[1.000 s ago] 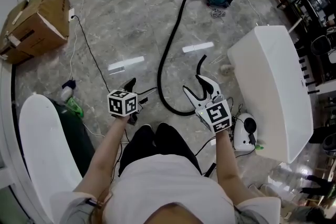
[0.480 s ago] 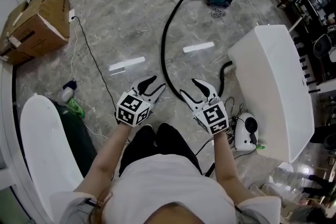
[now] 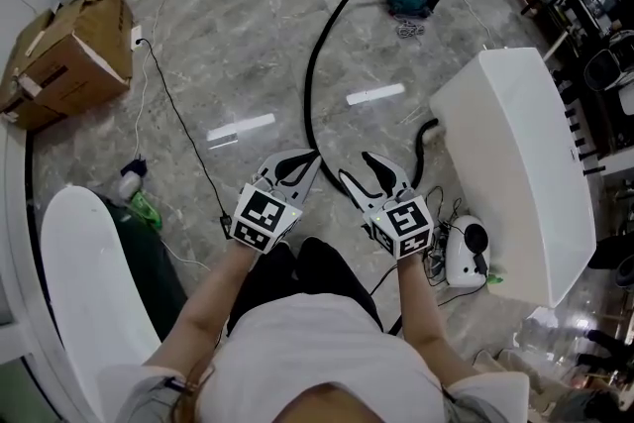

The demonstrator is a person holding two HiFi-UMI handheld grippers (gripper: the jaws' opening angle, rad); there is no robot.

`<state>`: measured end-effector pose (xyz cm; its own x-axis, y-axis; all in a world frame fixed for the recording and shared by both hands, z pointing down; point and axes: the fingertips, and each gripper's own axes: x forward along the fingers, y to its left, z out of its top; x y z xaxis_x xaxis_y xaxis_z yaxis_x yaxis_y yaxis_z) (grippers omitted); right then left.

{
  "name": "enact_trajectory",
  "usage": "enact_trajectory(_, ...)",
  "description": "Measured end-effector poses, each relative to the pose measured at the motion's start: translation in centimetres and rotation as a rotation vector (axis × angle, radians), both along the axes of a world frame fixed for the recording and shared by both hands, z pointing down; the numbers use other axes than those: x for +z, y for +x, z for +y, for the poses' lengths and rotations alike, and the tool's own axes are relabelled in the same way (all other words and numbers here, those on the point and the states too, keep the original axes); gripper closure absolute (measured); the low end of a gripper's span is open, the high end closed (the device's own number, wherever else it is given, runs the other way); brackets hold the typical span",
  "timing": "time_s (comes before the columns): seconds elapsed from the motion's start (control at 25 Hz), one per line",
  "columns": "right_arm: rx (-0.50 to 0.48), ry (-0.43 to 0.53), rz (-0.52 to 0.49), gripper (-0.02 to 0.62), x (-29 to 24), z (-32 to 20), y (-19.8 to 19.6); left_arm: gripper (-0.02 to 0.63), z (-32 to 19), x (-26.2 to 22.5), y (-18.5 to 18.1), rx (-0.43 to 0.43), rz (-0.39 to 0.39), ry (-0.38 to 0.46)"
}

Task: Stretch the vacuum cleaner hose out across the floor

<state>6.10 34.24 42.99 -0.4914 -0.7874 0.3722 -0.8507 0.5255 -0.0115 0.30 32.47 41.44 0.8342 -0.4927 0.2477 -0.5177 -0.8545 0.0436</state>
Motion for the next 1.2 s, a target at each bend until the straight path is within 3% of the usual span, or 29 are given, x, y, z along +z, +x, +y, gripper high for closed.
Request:
enact_trajectory(0.12, 0.115, 0.022, -0.169, 0.360, -1.2, -0.1, 0.8, 0.595, 0.4, -1.0, 1.3, 0.021, 0.008, 0.020)
enact_trajectory(0.24, 0.311, 0.102, -0.358, 0.364, -2.9, 0.6, 3.2, 0.597, 0.9, -1.5, 2.5, 0.027, 0.039, 0.005)
enact_trajectory(0.28, 0.390, 0.132, -0.396, 0.416, -3.2, 1.1, 4.2, 0.595, 1.1, -1.6, 2.7, 0.028, 0.048, -0.003)
enact_trajectory(0.32, 0.462, 0.155, -0.414, 0.514, -3.3, 1.6, 5.1, 0.596, 1.2, -1.6, 3.0, 0.030, 0.056, -0.012)
enact_trajectory(0.36, 0.519, 0.170, -0.417, 0.557, -3.3, 2.1, 5.8, 0.597, 1.4, -1.7, 3.2, 0.032, 0.064, -0.018)
enact_trajectory(0.48, 0.617, 0.175, -0.397, 0.580, -2.8, 3.4, 7.3, 0.597, 2.2, -1.5, 4.6, 0.051, 0.073, -0.023)
enact_trajectory(0.64, 0.657, 0.173, -0.389, 0.580, -2.5, 4.3, 9.0, 0.597, 3.4, -0.9, 6.1, 0.074, 0.067, -0.017)
enact_trajectory(0.84, 0.590, 0.131, -0.426, 0.580, -1.7, 4.8, 7.9, 0.597, 4.3, -0.4, 7.0, 0.089, 0.068, -0.035)
enact_trajectory(1.0, 0.603, 0.110, -0.365, 0.580, -1.0, 5.1, 8.1, 0.595, 4.9, 0.2, 7.4, 0.092, 0.059, -0.043)
enact_trajectory(1.2, 0.616, 0.151, -0.315, 0.580, -1.8, 5.5, 8.5, 0.596, 5.0, 0.6, 7.4, 0.092, 0.072, -0.074)
